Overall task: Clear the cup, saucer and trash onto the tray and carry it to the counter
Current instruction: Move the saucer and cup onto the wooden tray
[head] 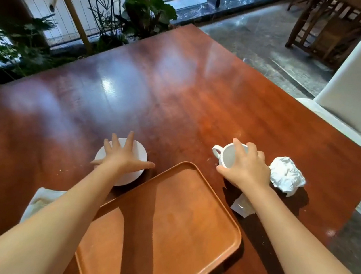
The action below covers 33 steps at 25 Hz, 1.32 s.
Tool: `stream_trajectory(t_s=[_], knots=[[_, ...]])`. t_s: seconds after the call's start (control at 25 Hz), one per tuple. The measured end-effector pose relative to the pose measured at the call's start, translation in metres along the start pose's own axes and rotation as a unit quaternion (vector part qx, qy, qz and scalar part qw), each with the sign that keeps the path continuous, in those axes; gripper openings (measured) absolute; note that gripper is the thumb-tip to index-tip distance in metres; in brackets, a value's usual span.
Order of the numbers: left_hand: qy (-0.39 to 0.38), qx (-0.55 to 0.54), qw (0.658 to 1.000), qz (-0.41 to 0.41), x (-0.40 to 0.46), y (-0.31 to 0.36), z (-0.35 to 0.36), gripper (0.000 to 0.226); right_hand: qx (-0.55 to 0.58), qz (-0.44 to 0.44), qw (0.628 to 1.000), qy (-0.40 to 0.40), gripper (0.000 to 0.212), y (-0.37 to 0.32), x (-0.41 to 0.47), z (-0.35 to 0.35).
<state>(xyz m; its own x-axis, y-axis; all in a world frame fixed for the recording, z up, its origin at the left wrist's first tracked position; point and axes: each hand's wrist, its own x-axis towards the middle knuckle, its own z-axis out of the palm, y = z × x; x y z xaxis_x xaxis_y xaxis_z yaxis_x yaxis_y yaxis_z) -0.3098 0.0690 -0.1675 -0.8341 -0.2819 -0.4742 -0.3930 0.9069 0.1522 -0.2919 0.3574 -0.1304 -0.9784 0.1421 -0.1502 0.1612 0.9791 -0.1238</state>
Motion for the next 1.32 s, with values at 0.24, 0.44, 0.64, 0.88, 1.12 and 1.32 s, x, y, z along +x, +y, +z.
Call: stream_trajectory(t_s=[0.24,0.44,0.64,0.88,1.12,1.32], knots=[[0.044,-0.032,0.998,-0.023,-0.01,-0.002,-0.001,0.098,0.011,-0.022,0.999,0.023,0.077,-0.007,-0.004,-0.005],[0.109,-0.051,0.991,0.052,-0.073,-0.002,-0.011,0.1,0.092,-0.151,0.983,0.046,0.082,-0.039,-0.029,-0.024],[0.079,0.018,0.995,0.064,-0.141,-0.02,0.037,0.106,0.011,-0.277,0.961,-0.016,0.088,-0.076,-0.058,-0.013],[0.06,0.039,0.996,0.061,-0.154,-0.024,0.069,0.101,-0.024,-0.301,0.952,-0.057,0.094,-0.079,-0.065,0.006],[0.052,0.07,0.994,0.067,-0.155,-0.023,0.069,0.107,-0.031,-0.281,0.955,-0.09,0.105,-0.077,-0.059,0.009],[0.131,0.018,0.986,0.098,-0.17,-0.015,0.068,0.093,0.005,-0.298,0.953,-0.062,0.089,-0.071,-0.064,0.013]])
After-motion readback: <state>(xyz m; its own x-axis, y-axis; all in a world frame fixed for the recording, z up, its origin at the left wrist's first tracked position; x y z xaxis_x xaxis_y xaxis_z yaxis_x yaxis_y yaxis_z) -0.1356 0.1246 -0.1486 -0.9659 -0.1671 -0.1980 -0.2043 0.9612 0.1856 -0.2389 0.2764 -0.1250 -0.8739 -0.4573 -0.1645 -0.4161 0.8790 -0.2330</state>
